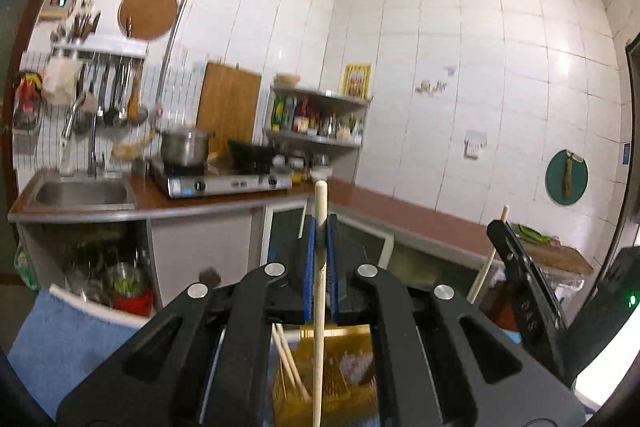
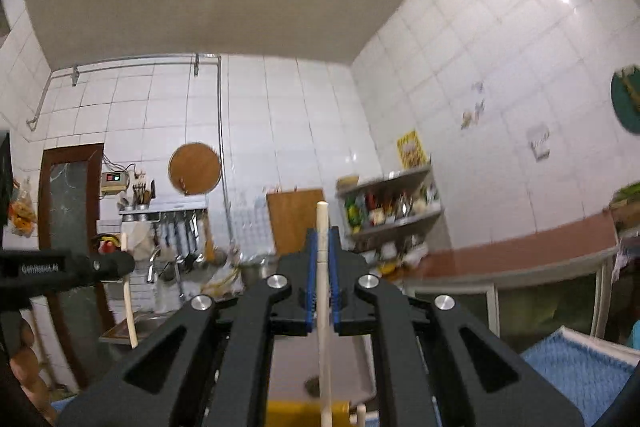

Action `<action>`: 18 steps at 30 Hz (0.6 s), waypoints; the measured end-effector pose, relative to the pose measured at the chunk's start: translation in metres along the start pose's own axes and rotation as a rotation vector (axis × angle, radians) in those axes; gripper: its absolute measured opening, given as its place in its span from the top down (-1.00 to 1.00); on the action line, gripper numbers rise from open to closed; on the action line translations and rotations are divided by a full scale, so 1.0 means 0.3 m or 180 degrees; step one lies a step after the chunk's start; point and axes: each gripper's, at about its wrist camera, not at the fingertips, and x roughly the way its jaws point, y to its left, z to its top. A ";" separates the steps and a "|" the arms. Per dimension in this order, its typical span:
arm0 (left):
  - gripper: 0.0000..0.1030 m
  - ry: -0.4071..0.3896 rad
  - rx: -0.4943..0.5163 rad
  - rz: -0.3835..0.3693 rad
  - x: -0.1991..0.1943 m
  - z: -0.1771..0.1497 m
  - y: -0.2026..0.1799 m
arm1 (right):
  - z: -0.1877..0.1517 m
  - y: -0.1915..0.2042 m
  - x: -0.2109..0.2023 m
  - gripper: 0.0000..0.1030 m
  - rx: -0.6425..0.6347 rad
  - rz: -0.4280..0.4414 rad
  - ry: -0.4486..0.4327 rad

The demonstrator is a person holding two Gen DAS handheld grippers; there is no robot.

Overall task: Organize utensils
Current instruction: 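Lower the left tool's chopstick into the yellow holder while the right tool inserts its chopstick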

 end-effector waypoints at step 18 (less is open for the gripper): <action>0.91 0.0260 0.0073 0.0009 0.294 -0.332 0.066 | -0.221 0.060 0.025 0.88 -0.0707 -0.0129 0.0127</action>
